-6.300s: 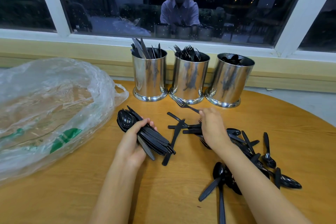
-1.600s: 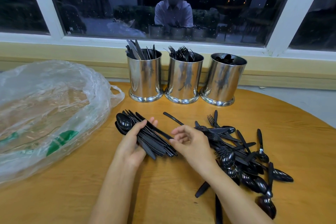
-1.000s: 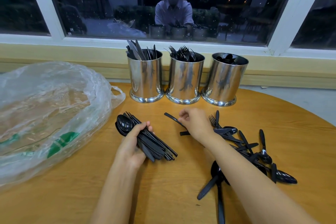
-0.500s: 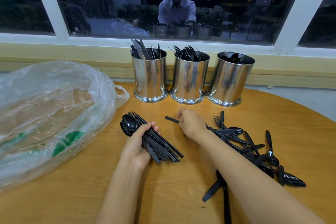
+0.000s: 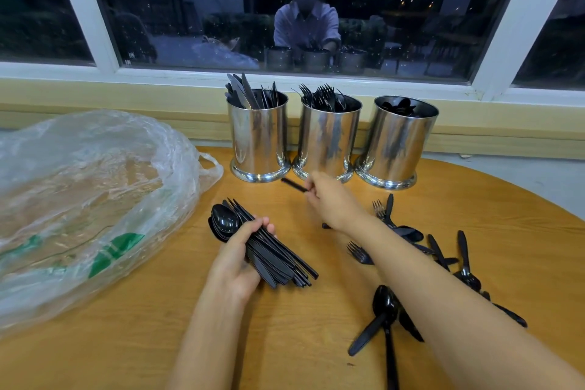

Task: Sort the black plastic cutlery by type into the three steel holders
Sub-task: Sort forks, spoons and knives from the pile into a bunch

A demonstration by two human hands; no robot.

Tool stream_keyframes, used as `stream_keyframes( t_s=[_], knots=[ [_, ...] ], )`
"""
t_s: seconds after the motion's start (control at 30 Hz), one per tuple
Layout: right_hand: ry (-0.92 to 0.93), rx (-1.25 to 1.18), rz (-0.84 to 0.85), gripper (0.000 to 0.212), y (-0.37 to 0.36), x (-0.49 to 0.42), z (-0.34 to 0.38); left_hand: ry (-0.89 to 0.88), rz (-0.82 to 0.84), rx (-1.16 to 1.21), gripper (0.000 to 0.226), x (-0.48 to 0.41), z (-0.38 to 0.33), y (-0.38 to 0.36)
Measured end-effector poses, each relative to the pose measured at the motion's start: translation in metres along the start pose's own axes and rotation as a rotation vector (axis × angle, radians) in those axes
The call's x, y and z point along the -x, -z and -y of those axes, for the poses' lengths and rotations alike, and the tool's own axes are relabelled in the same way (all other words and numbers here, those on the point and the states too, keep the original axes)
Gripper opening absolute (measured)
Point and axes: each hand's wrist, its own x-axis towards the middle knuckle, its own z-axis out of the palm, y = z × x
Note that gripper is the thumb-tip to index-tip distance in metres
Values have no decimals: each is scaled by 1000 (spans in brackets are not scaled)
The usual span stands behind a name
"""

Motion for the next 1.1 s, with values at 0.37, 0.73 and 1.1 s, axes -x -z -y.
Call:
stream_keyframes(
  t_s=[0.37,0.73,1.1],
  knots=[
    [-153,-988,-381,16,58,38,20,47,28,-14,17,8,3,-5],
    [-129,-684,55,13,51,91,31,-67,66,-90,6,33,-14,-28],
    [-87,-988,146,25,58,78,79,-181,100,-432,47,74,-30,-29]
  ],
)
